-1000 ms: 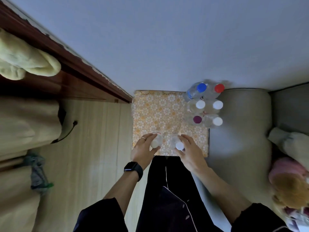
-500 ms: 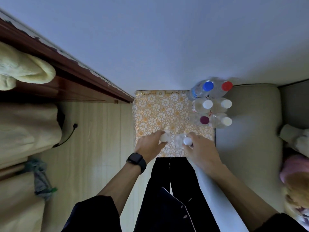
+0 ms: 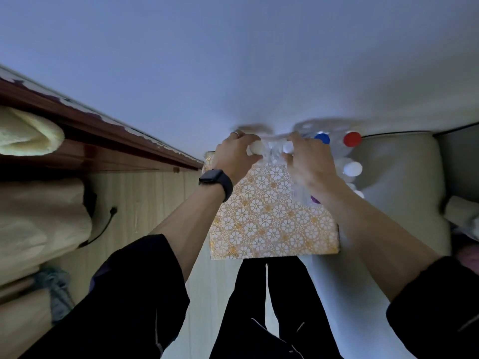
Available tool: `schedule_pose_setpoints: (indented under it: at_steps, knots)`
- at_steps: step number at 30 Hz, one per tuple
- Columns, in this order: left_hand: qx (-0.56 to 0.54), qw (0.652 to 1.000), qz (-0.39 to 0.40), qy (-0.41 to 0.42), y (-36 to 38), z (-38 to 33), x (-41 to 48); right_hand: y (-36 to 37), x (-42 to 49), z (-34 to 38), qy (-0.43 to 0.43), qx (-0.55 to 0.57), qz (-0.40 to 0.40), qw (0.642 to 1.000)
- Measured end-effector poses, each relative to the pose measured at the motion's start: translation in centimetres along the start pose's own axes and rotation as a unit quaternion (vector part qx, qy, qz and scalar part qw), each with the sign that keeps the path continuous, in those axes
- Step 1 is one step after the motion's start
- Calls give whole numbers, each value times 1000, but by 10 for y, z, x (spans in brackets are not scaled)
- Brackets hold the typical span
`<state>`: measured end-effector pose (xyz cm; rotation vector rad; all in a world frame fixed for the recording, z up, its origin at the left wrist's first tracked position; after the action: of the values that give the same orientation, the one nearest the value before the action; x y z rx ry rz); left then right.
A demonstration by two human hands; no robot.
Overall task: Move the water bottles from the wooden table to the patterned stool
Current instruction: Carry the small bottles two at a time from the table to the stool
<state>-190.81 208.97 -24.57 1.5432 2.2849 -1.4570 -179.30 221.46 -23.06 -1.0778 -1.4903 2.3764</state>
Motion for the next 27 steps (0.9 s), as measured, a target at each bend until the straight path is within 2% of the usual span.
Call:
schedule_pose_setpoints:
  at_steps: [11, 17, 24, 27]
  knots:
    - [70, 997, -13, 3, 6, -7, 5, 5, 18, -3, 0, -25, -6, 1000]
    - [62, 998, 6, -6, 5, -12, -3, -8, -12, 1, 5, -25, 8, 1000]
    - [30, 996, 43, -69, -14, -32, -87, -42, -103, 7, -44, 37, 34, 998]
    - [10, 997, 35, -63, -28, -52, -139, -67, -143, 9, -50, 63, 21, 997]
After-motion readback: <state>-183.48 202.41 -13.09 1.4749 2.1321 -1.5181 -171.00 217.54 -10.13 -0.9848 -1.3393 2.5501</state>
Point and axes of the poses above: each hand's wrist, its own x-axis towards the middle knuckle, its own y-axis out of the palm, z = x × y, the point moved 5 cm from there along x, towards the middle knuckle, and after that the axes turned 11 degrees about z, right-handed, at the moved point
